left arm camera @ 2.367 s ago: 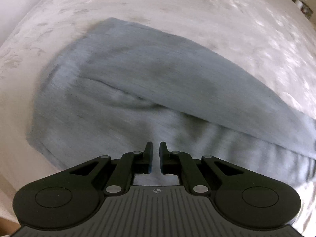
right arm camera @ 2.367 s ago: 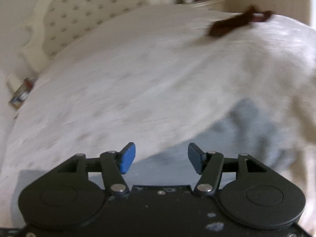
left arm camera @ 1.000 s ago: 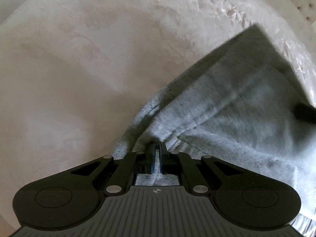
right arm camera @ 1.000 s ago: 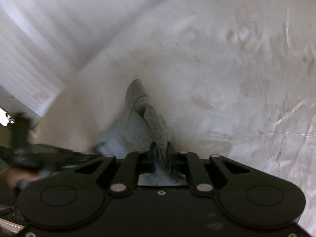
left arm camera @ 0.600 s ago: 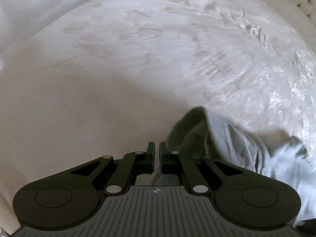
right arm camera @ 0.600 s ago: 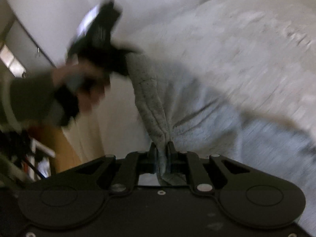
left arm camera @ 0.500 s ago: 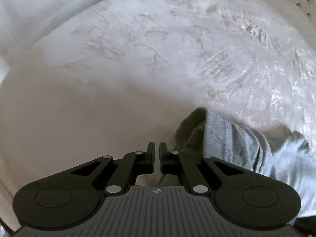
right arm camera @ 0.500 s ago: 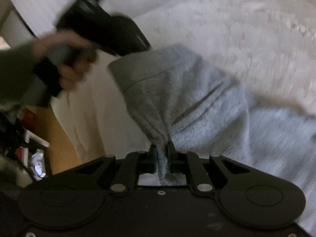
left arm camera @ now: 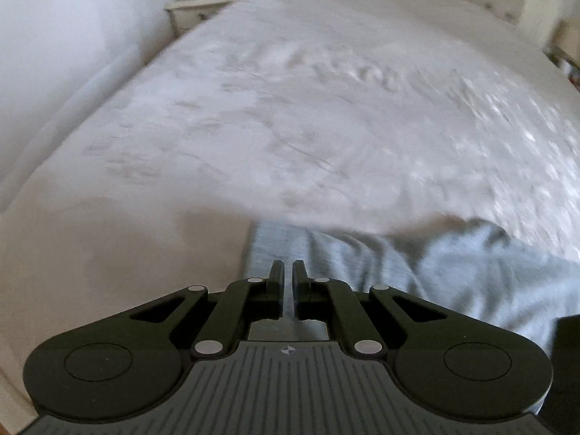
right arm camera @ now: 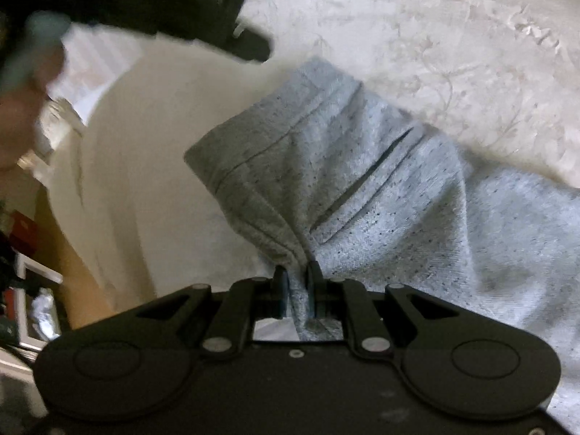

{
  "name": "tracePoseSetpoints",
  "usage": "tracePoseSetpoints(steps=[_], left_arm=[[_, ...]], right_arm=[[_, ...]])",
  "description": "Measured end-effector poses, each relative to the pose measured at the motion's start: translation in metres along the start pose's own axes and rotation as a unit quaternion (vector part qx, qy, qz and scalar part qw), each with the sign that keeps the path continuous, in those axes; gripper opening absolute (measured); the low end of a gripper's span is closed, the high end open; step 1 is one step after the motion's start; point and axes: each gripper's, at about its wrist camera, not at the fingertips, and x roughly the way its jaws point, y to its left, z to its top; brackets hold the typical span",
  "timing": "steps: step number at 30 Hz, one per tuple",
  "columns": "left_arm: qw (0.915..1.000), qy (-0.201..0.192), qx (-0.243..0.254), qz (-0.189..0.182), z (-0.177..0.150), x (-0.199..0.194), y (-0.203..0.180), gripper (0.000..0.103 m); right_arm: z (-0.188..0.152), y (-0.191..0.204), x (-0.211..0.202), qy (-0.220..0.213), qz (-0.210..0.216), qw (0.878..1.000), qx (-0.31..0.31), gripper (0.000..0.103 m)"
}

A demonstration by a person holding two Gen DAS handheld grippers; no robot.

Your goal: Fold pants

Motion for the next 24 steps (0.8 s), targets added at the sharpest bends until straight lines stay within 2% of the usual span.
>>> tracePoseSetpoints(steps=[5,8,10,12,14,17,22,24], left_arm=[[0.9985,0.039,0.030,-0.024,-0.016,0.020,-0.019,0.006],[0.9963,0.074,0.038,-0.021,-0.031,0.038,-0.021,0.007],[0.9930,0.108,0.049,0.003,-0.044,0.056,-0.021,0.006],[0.9901,0.129,0.054,0.014,-0.055,0.067,-0.019,0.006],[0.9894,0.132,0.057,0.023,-0.058,0.068,-0.022,0.006],[0.9894,0.122,0.067,0.043,-0.054,0.059,-0.035,0.007],[0.9935,0.093,0.062,0.023,-0.051,0.037,-0.070,0.007],[0.9930,0.096,0.067,0.009,-0.054,0.033,-0.092,0.007]], right_arm=[[-0.002,0.003,0.006,-0.028,0.010,0.999,0.023,0.041],[-0.018,-0.004,-0.020,-0.044,0.006,0.998,0.050,0.042],[-0.035,-0.015,-0.040,-0.054,-0.005,0.995,0.079,0.043],[-0.057,-0.029,-0.062,-0.067,-0.028,0.991,0.115,0.043],[-0.081,-0.047,-0.082,-0.078,-0.064,0.982,0.157,0.043],[-0.118,-0.078,-0.117,-0.095,-0.116,0.960,0.236,0.043],[-0.186,-0.127,-0.177,-0.129,-0.193,0.905,0.355,0.045],[-0.213,-0.145,-0.198,-0.139,-0.221,0.884,0.388,0.046]])
